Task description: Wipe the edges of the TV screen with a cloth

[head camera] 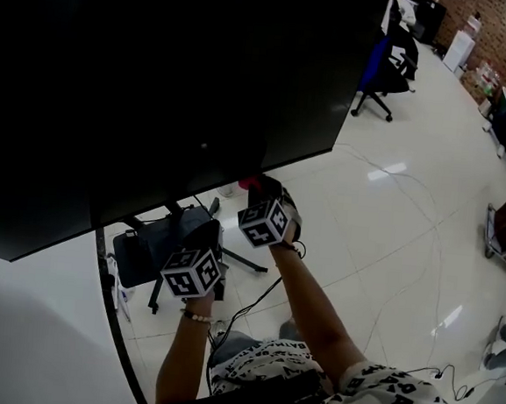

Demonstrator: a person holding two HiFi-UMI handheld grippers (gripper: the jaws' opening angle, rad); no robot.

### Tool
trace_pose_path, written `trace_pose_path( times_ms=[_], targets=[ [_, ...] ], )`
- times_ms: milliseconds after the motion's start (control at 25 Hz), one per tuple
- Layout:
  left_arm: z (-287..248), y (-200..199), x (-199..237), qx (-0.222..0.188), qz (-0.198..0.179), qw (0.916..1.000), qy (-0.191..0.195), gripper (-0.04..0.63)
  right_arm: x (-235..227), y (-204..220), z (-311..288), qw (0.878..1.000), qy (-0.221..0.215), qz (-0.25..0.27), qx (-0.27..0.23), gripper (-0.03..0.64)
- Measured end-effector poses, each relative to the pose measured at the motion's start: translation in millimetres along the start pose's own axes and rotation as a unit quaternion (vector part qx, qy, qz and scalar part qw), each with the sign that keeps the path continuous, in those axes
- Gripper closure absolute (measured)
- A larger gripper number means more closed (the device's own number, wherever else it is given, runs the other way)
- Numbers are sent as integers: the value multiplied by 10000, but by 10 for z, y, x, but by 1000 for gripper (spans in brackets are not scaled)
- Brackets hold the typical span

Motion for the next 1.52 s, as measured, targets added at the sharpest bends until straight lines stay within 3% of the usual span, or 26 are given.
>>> trace_pose_path(
  times_ms=[360,600,800,1000,1240,1360,1520],
  targets=[
    [-661,16,-672,-44,12,10000,-56,606,-1270,368,-43,9994,240,-103,235,549],
    [-919,-34,-1024,-59,54,10000,13,606,-2051,520,3,9971,694,73,303,549],
    [-1003,-32,-1229,-69,90,9999,-19,606,-2398,549,44,9959,850,242,195,549],
    [-919,-53,-1282,-129,136,9996,-228,606,-2455,395,193,9973,649,336,-70,549],
    [-517,-175,-1004,-382,76,9981,-469,606,-2357,387,417,9976,572,308,-223,549],
    [-266,-295,-859,-625,199,9964,-541,607,-2240,434,589,9988,415,87,-243,549],
    [-7,-366,-759,-807,77,9953,-533,606,-1943,387,876,9981,72,-463,-398,549]
  ],
)
Point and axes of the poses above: the fingertips, and each gripper's own axes: z backward along the fingers, x to its left, y out of its underside, the point moved 1 cm from there along z, backward along the fingers, and after that the axes turned 11 degrees about -z, right-handed, at the moved point
